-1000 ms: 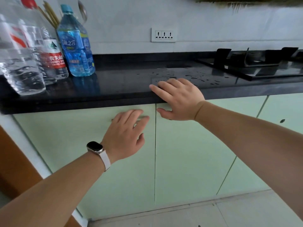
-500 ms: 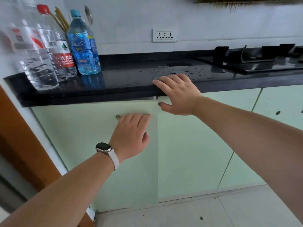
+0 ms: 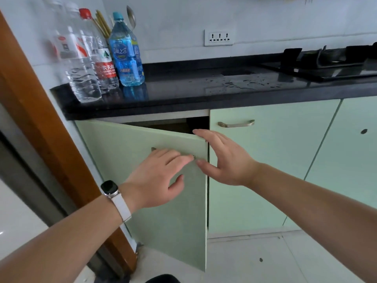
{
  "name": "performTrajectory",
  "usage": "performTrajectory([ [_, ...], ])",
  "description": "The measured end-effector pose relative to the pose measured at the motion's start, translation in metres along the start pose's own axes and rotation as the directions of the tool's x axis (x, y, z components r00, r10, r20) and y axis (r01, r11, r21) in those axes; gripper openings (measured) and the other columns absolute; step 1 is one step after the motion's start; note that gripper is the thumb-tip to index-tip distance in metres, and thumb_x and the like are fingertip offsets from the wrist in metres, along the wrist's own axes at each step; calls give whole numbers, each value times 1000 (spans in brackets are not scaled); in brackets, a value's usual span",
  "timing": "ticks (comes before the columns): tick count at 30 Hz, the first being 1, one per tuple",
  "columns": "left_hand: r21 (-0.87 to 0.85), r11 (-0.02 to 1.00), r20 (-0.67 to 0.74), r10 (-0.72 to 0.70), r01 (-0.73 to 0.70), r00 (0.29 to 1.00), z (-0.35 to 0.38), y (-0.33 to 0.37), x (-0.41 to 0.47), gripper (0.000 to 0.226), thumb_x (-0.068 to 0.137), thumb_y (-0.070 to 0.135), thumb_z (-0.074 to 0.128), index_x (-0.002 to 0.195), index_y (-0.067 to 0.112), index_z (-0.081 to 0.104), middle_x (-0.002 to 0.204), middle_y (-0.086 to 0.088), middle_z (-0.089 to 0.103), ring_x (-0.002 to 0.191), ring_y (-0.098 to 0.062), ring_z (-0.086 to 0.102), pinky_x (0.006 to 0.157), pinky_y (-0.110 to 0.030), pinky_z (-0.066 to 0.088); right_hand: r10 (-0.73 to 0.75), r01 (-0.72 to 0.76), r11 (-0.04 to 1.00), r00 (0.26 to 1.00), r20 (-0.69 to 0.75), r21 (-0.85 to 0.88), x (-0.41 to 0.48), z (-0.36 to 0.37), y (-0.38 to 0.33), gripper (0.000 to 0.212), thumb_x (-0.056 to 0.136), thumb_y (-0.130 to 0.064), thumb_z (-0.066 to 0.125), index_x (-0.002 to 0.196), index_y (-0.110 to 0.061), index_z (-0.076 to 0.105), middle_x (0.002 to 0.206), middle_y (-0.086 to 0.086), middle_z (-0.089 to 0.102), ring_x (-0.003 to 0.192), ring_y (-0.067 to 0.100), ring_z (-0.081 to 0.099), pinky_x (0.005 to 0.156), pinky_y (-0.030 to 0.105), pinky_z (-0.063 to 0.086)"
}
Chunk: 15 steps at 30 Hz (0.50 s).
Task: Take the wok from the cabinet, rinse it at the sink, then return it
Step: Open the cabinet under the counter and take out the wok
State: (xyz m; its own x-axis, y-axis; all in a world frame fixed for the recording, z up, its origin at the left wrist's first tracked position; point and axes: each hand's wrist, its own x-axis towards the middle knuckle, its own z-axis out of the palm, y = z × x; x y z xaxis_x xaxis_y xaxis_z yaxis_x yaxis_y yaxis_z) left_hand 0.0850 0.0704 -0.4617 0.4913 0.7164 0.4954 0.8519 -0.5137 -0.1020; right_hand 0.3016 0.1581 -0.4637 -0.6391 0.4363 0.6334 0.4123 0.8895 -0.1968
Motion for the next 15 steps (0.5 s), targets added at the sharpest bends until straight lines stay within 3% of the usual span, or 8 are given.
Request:
performTrajectory([
  [4,56,998,-208,3,9,978,-13,3,-21,36,86,23,63,119,12,56,109,-16,63,93,-30,60,79,-45,52,-5,3,977,1000,12,214,-5,4,-28,57,89,-42,56,138,-26,33,122,2,61,103,20,60,79,37,56],
  [6,112,992,-295,-27,63,955,-27,4,-27,43,87,31,62,124,11,52,124,-21,58,108,-33,57,92,-47,50,9,-11,957,1000,12,289,-7,6,-36,55,88,-41,57,135,-32,30,115,0,61,93,20,62,71,40,55],
  [9,202,973,-171,-76,110,982,-47,9,-29,66,90,51,56,142,12,46,150,-16,45,140,-31,39,116,-41,26,-69,70,931,998,-16,359,-11,15,-49,59,88,-33,59,137,-26,28,111,-1,60,84,15,61,65,35,53],
  [11,220,971,-56,-86,97,995,-55,15,-32,76,88,62,52,145,13,43,149,-11,47,141,-28,38,119,-43,22,-162,169,904,985,-52,392,-12,22,-61,66,88,-24,64,142,-10,29,114,-2,57,88,1,57,70,22,49],
  [13,195,980,-30,-43,48,999,-63,20,-42,78,84,67,55,137,10,45,134,-12,57,128,-30,50,116,-47,32,-270,284,877,959,-91,388,-11,27,-77,69,87,-23,65,141,5,32,120,5,57,101,-4,54,85,14,43],
  [15,139,990,-78,4,7,997,-73,20,-60,74,81,68,58,124,8,47,116,-15,62,110,-32,57,103,-50,45,-382,387,827,919,-97,408,-9,33,-94,68,91,-30,60,141,7,32,132,20,57,117,15,59,97,26,47],
])
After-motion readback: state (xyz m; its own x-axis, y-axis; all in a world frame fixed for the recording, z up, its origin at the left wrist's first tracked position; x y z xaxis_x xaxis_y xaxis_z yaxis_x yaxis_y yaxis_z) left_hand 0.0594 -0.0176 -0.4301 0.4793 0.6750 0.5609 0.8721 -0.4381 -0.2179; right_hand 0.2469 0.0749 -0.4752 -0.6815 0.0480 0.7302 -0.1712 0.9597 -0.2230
